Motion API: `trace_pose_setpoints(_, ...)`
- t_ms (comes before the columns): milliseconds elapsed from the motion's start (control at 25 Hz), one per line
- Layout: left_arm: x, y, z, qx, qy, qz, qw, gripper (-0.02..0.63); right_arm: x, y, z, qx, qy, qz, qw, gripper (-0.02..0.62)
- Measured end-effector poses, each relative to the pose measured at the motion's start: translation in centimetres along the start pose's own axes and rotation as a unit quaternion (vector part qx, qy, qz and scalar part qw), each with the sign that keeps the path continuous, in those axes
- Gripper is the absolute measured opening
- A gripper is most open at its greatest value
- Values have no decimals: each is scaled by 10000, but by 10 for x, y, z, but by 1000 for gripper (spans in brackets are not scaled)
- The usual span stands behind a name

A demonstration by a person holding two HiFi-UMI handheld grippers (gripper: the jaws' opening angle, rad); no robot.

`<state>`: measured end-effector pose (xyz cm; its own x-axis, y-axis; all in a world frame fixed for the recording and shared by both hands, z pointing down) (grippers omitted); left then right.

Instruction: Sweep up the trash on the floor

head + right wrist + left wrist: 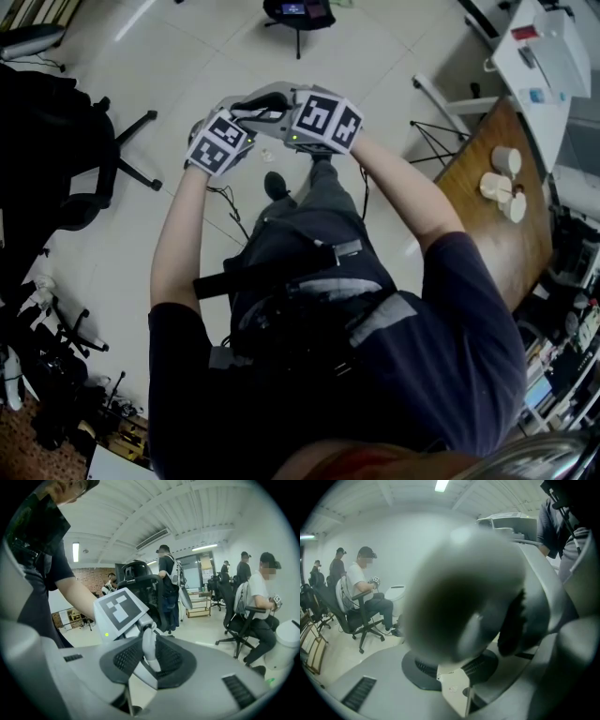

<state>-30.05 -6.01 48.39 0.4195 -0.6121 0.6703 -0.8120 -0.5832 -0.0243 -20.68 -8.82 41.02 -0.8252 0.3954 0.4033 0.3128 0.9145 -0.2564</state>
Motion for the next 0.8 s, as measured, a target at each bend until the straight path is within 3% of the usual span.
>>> trace_pose_setpoints(120, 4, 7, 7, -7, -170, 299, 9994, 71, -2, -3, 6, -425, 85, -414, 9982, 93)
trace_pose_setpoints(200, 6, 13, 15, -144, -355, 512, 9980, 66, -8, -10, 9, -399, -107, -660, 9970, 91)
trace_pose_setpoints(280, 3, 17, 25, -223, -548, 609, 9964, 66, -17, -14, 15, -318, -349, -800, 9957, 91)
trace_pose_setpoints(400, -7, 18, 42, -138, -844, 652, 9942, 63, -29, -9, 33, -645, -343, -991, 9924, 89)
trace_pose_setpoints(520, -29, 18, 62, -32, -1227, 737, 9897, 60, -40, -2, 56, -988, -517, -1062, 9881, 89)
trace_pose_setpoints(800, -109, 7, 126, 522, -2224, 983, 9686, 63, -84, 37, 129, -1240, -1665, -892, 9741, 89)
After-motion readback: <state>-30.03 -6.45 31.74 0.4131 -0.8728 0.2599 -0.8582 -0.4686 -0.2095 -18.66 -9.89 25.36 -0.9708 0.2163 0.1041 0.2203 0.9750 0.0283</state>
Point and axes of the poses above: the fingertips, and each gripper's own axes: x forward along the fingers, y to its left, z out of its top, the point moved 10 cm from there along -x, backward along the fingers, and after that the axes turned 12 degrees about z, right-handed, at the moved point
